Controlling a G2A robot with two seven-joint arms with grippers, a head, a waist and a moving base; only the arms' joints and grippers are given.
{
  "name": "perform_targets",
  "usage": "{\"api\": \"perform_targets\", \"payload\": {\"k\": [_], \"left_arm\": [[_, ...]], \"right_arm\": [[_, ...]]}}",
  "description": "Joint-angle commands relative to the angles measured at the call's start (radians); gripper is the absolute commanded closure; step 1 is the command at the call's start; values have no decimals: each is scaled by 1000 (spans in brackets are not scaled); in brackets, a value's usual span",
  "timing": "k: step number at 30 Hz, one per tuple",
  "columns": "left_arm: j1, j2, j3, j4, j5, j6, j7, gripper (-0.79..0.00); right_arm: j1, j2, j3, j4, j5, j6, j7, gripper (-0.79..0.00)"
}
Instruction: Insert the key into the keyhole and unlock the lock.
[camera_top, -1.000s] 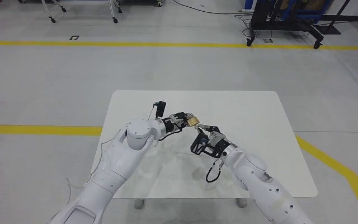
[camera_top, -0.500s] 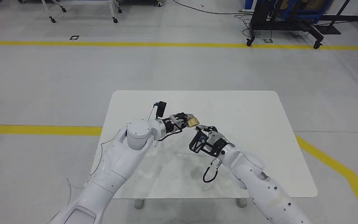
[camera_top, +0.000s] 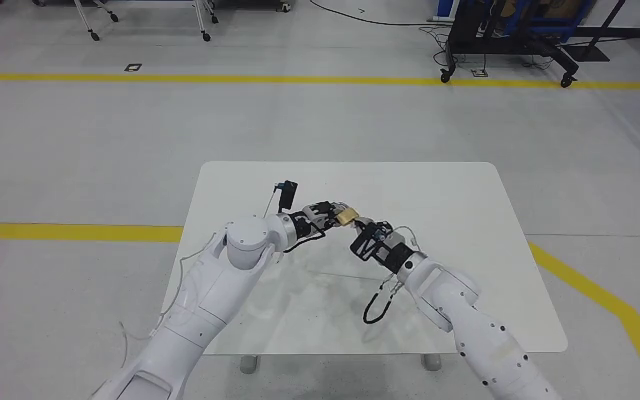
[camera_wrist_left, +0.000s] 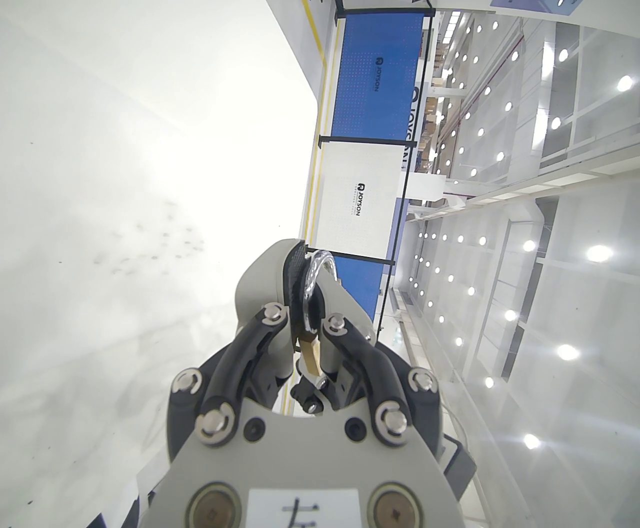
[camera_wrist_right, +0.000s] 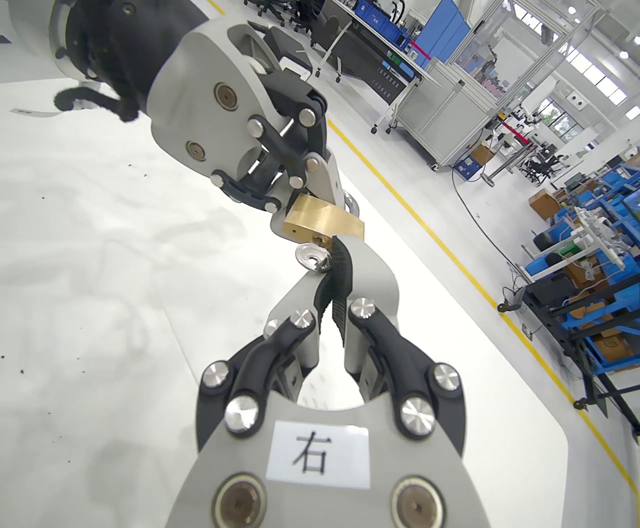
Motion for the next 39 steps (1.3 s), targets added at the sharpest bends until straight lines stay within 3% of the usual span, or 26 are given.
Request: {"api": "perform_targets", "payload": {"k": [1, 3, 6, 9, 22, 25, 27, 39], "left_arm": [[2, 0, -2, -1, 0, 1, 0, 0], [3, -1, -3, -2, -1, 4, 1, 0], [5, -2, -5, -4, -4, 9, 8, 0], [6, -3, -6, -8, -5, 13, 15, 0], [6, -4, -7, -17, 17, 23, 14, 0], [9, -4, -10, -21, 21, 21, 15, 0], [11, -3, -12, -23, 25, 19, 14, 0], [22, -2, -11, -25, 63, -16, 15, 0]], "right_arm": [[-1, 1, 1, -1, -18, -3, 8, -182], [-2, 1, -3, -3, -45, -8, 16, -336], [-5, 1, -14, -11, -87, -2, 24, -385], [-11, 0, -23, -20, -118, 11, 19, -336], [-29, -5, -33, -42, -167, 33, 25, -262], [-27, -8, -35, -41, -166, 38, 30, -179], [-27, -9, -33, -41, -158, 39, 27, 0], [-29, -14, -4, -21, -43, -2, -5, 0]]}}
